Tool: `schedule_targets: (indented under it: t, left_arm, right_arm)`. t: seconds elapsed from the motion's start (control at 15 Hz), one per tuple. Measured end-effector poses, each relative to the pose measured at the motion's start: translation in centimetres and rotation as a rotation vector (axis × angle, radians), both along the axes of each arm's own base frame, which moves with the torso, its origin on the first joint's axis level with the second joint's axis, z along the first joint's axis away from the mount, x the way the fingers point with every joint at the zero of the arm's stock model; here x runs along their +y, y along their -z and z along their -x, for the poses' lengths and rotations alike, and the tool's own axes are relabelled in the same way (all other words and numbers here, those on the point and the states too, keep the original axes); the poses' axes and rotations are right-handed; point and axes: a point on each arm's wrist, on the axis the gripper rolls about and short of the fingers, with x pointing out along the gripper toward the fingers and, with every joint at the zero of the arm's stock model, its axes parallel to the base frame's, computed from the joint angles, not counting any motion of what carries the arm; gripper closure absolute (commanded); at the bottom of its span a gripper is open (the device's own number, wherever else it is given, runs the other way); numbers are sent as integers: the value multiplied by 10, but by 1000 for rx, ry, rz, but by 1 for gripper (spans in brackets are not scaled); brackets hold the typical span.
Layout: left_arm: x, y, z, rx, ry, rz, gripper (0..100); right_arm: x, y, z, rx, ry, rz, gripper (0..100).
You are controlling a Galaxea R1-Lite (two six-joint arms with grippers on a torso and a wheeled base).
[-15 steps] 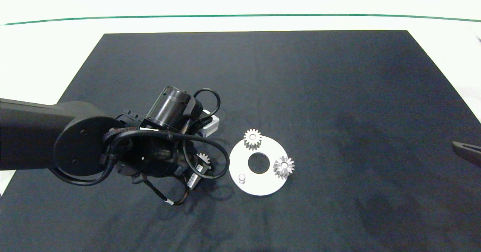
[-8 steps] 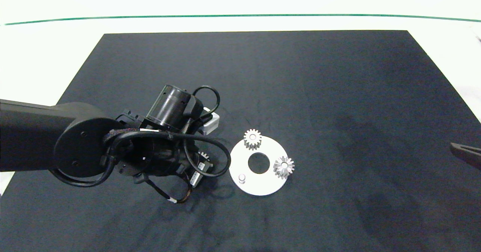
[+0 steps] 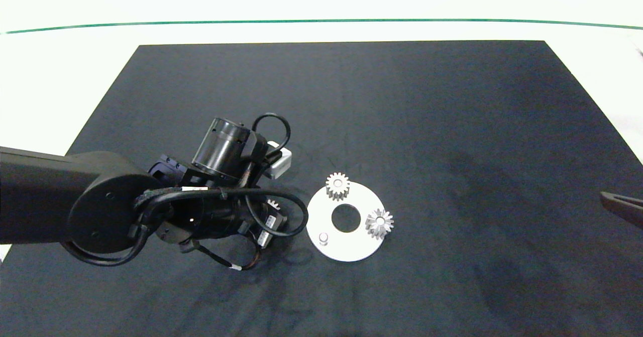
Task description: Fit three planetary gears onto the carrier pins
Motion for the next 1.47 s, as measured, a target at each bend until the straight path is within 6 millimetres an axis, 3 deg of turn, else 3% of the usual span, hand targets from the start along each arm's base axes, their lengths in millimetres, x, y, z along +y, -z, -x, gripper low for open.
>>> schedule_targets:
  t: [0.47,0.73,1.13,1.47]
  left_arm:
    - [8,-6,12,12,4,-17,83]
    - [10,-24,37,57,55,-54,90]
    - [-10,-40,54,17,151,-29,90]
    - [-38,-55,61,-28,242,6,90]
  right_arm:
    - [0,4,0,-12,-7,28,0]
    - [-2,3,1,-22,-1,24,0]
    - [-3,0,3,-50,-4,10,0]
    - [-4,-1,4,-57,-6,8,0]
